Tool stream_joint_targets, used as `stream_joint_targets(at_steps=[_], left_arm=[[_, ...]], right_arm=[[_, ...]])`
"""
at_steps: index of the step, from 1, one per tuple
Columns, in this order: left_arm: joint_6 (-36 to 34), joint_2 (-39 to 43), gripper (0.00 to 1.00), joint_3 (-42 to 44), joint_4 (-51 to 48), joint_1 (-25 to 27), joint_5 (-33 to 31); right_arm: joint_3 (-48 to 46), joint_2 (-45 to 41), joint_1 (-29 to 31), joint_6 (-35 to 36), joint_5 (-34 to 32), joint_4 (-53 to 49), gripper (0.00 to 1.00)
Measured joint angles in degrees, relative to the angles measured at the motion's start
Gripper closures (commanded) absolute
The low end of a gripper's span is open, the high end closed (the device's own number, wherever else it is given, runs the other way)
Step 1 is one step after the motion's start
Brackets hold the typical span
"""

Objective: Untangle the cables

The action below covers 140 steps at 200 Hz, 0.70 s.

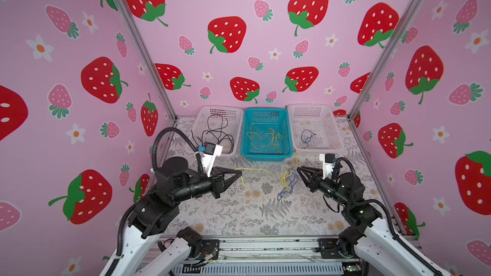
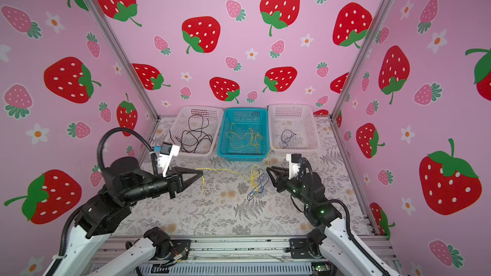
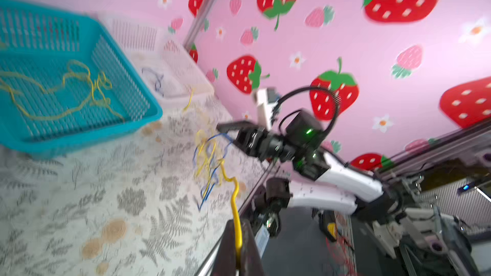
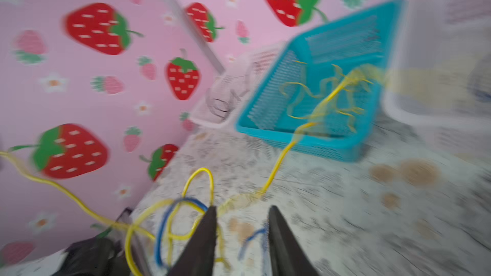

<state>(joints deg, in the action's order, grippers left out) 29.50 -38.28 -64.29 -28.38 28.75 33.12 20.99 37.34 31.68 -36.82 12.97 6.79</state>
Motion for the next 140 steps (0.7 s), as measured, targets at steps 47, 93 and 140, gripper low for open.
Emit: stream_joint_targets(at_steps=[47,93,140], left_arm=[[5.20,-1.66,1.00,-3.74,12.02,-0.26,2.10],[8.28,-8.04,1.00,-3.48,15.87,0.48,3.13],[8.52,-10.93,1.00,-4.90,17.68,2.32,2.93]], right_arm=[[0.79,-0.26,-1.92,3.02,-0.66,-11.06,0.29],[-0.83,-1.16,4.11,4.22,8.85,-2.64,0.26],[-1.77,1.38,11.87,7.56,8.00,5.07,0.28]])
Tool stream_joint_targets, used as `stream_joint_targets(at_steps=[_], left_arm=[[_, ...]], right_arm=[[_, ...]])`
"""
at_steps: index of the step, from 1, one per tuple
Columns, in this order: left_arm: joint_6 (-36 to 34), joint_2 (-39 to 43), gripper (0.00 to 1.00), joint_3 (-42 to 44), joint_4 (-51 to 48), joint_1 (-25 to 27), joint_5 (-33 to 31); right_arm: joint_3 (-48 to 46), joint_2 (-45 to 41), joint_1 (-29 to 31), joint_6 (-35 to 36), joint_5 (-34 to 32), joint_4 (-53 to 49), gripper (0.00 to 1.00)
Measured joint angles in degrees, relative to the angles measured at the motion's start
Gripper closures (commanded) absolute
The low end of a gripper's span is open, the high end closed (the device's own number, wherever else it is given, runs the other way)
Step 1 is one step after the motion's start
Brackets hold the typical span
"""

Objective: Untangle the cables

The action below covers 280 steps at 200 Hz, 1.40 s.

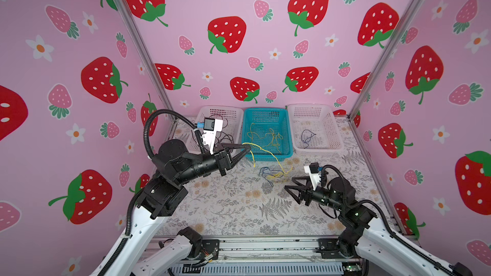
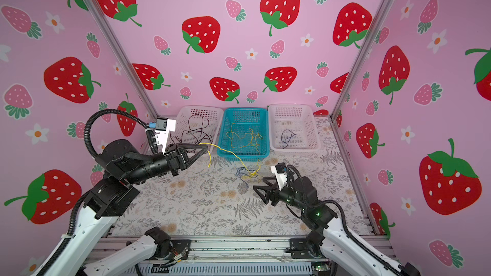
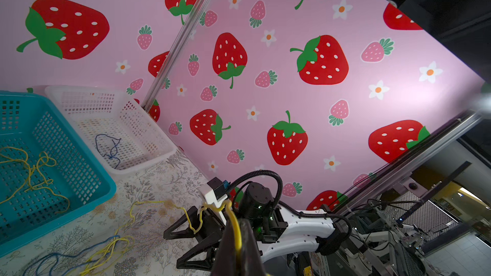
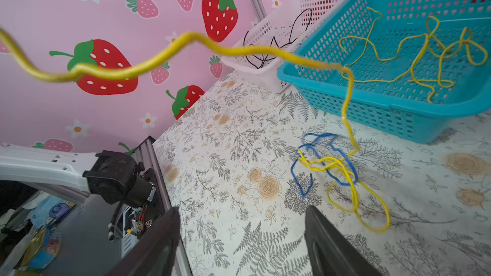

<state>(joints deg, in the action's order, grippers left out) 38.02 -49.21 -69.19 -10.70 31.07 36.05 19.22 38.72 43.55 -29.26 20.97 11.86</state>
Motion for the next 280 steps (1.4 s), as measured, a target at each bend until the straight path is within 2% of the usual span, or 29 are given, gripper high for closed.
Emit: stream_joint_targets(at_steps=[25,48,61,97,128,150,176,213,246,280], left_arm=[[-0.02,-0.52,1.00,-1.11,0.28,1.29,-0.76],[-0.02,-0.83,1.00,-2.47,0.90,2.38,-1.70],[-0.02,-0.98,1.00,-3.02,1.73,3.28,-2.43],[0.00,-2.16,1.00,-5.03,3.76,5.73,-4.13],[-0.92,-3.34,1.00,-8.04,4.26,6.62,-5.70],[-5.18,-5.29,1.00,-12.66,1.38,6.80,-7.87],[-11.93,-9.97,1.00,-19.08,-3.06,6.64,-12.41],[-18.71,-19.12,1.00,-23.61,-7.43,4.55,-19.69],[-19.87,-27.63,1.00,-23.61,-8.52,1.16,-20.61],[-20.02,-32.22,1.00,-23.17,-8.61,-0.24,-20.50]], right_arm=[[-0.63,3.37,0.35,0.68,-3.63,2.16,0.35],[-2.38,2.97,0.55,0.72,-9.97,2.27,0.37],[-3.08,3.26,0.55,0.83,-11.45,3.52,0.40],[-3.69,9.79,1.60,0.83,-12.39,8.96,0.35],[-5.60,11.50,1.99,0.61,-13.77,11.87,0.34],[-5.44,11.34,2.10,0.55,-15.65,12.41,0.29],[-4.48,11.34,2.10,0.42,-17.03,10.54,0.29],[-4.37,6.43,2.10,-0.52,-17.14,6.73,0.29],[-4.37,-1.66,2.12,-0.72,-17.66,2.38,0.29],[-4.37,-3.61,2.19,-2.03,-18.99,-2.14,0.30]])
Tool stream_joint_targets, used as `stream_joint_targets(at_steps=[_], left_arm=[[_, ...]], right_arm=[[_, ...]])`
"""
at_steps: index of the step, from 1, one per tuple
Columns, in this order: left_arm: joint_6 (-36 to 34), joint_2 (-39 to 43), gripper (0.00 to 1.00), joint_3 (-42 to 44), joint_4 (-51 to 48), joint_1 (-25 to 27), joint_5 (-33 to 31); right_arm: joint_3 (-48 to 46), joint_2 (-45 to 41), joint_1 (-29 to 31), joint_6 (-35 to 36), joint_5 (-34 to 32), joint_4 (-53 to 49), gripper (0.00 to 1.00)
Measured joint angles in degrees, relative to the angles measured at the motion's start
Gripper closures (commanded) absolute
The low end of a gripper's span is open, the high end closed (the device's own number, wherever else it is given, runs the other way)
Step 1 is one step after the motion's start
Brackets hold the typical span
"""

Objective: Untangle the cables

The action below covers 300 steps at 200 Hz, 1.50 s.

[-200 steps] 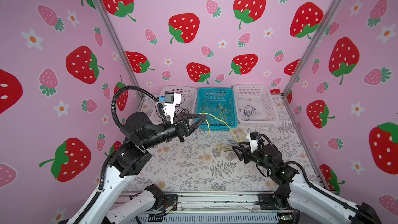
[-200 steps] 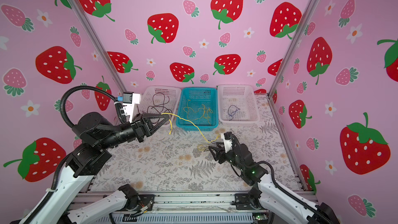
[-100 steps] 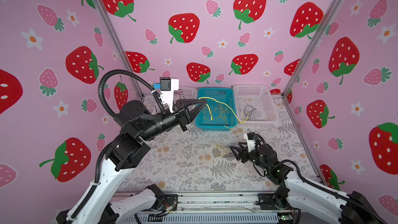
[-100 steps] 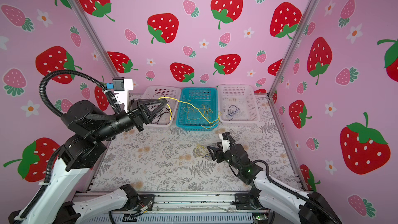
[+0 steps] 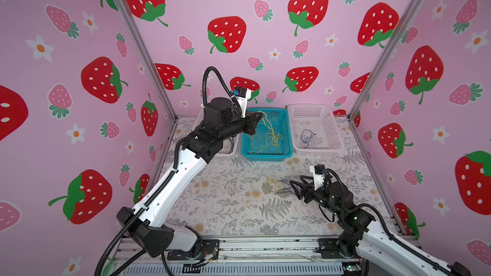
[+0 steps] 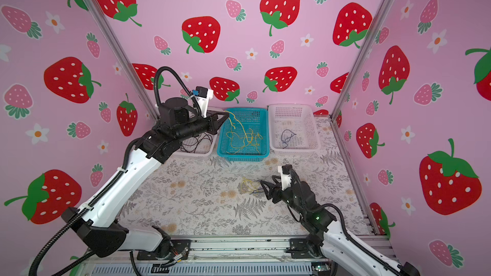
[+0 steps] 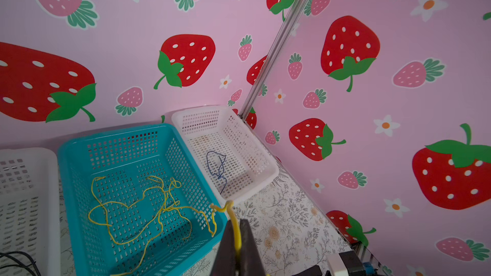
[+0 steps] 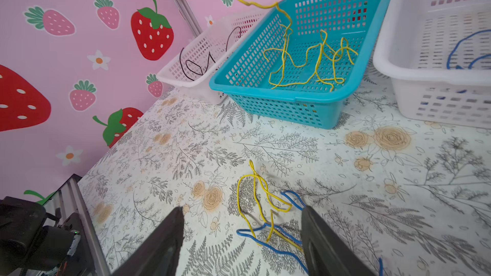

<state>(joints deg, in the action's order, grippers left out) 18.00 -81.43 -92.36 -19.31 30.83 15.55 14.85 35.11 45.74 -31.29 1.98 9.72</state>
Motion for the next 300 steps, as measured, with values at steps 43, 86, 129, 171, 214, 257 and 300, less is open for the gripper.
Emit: stream_joint_targets(at_steps=[43,86,129,171,214,257,300], left_arm=[[0.26,-6.93,1.00,3.89,4.20,-1.07,0.35],[0.15,-22.34,1.00,4.13,4.61,-1.73,0.55],[0.15,-32.17,1.00,-0.13,2.27,-2.82,0.55],[-0.17,-34.27,1.00,-1.31,1.18,-3.58,0.66],[-1.03,-35.74,0.82,-1.55,-1.79,-4.17,0.96],[-2.91,-35.69,0.41,-2.60,-5.16,-4.22,-0.04],[-4.57,-32.83,0.10,-4.98,-8.63,-4.37,-0.33]], right_arm=[[-0.02,4.63,0.00,-1.57,-1.77,-2.89,0.32],[0.00,11.28,0.02,-4.00,-4.09,-3.80,0.36],[0.04,20.26,0.00,-5.64,-5.38,-2.78,0.42],[0.04,24.41,0.02,-6.03,-6.54,-1.40,0.45],[0.44,27.54,0.02,-5.99,-6.78,0.66,0.52],[0.98,30.25,0.02,-5.31,-6.93,2.27,0.63],[1.62,30.16,0.02,-4.48,-7.69,2.62,0.82]])
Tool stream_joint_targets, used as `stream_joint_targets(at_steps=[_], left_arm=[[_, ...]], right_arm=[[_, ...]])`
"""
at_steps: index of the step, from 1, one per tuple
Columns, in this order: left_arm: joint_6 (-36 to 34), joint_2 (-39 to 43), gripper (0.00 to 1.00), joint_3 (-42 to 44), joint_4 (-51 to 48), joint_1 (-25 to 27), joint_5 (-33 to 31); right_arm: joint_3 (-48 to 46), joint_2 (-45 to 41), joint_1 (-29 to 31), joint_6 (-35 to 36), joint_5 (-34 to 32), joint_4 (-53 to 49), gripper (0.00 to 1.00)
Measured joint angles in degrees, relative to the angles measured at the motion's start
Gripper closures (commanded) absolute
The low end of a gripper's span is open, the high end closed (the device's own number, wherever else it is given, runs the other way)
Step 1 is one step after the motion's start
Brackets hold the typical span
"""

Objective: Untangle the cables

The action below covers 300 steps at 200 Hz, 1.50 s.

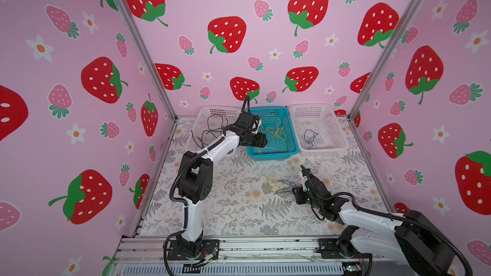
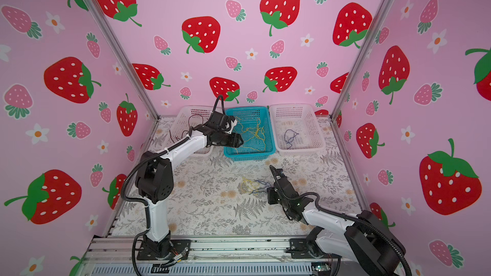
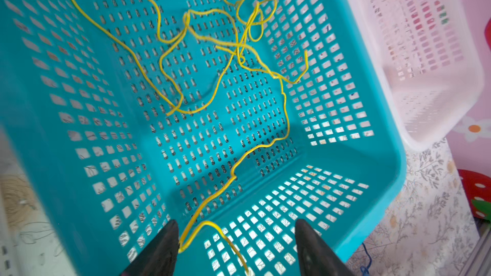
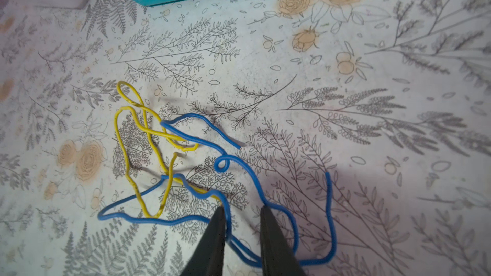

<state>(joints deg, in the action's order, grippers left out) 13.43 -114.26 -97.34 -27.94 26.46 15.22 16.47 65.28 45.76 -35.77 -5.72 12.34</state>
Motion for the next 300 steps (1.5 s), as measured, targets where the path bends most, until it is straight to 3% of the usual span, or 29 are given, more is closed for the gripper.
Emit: stream_joint_targets(at_steps=[4,16,53,62,81,118,172,216,255,300], left_arm=[[-0.04,0.70,0.05,-0.15,-0.15,0.00,0.02],[0.20,3.10,0.02,-0.48,-0.55,-0.07,0.00],[0.39,12.37,0.01,-0.39,-0.52,-0.02,0.24],[0.76,15.04,0.01,0.63,0.00,0.11,0.17],[2.21,21.94,0.01,5.64,0.92,0.68,-0.55],[6.73,30.69,0.01,14.93,1.01,2.58,-2.21],[11.26,36.50,0.01,26.77,0.68,7.06,-5.11],[13.90,40.30,0.00,33.53,2.43,10.14,-5.81],[15.69,38.18,0.01,39.65,6.08,13.53,-5.60],[16.44,34.77,0.02,43.01,9.77,15.23,-5.09]], right_arm=[[0.11,-0.17,0.00,0.07,0.00,0.04,0.83],[0.20,-0.98,0.00,0.24,-0.04,0.04,0.86],[0.63,-3.91,0.00,1.29,-0.02,-0.79,0.92],[0.96,-4.72,0.00,1.40,0.02,-1.25,0.89],[1.86,-6.86,0.00,2.40,-0.33,-2.93,0.71],[3.50,-5.77,0.00,3.48,-0.50,-3.89,0.66],[3.48,-0.94,0.00,3.50,0.07,-4.63,0.64],[2.19,0.96,0.00,3.02,1.11,-3.02,0.82],[2.10,3.04,0.00,4.31,1.73,-2.27,0.95],[2.08,-6.43,0.00,6.34,3.85,-2.86,1.00]])
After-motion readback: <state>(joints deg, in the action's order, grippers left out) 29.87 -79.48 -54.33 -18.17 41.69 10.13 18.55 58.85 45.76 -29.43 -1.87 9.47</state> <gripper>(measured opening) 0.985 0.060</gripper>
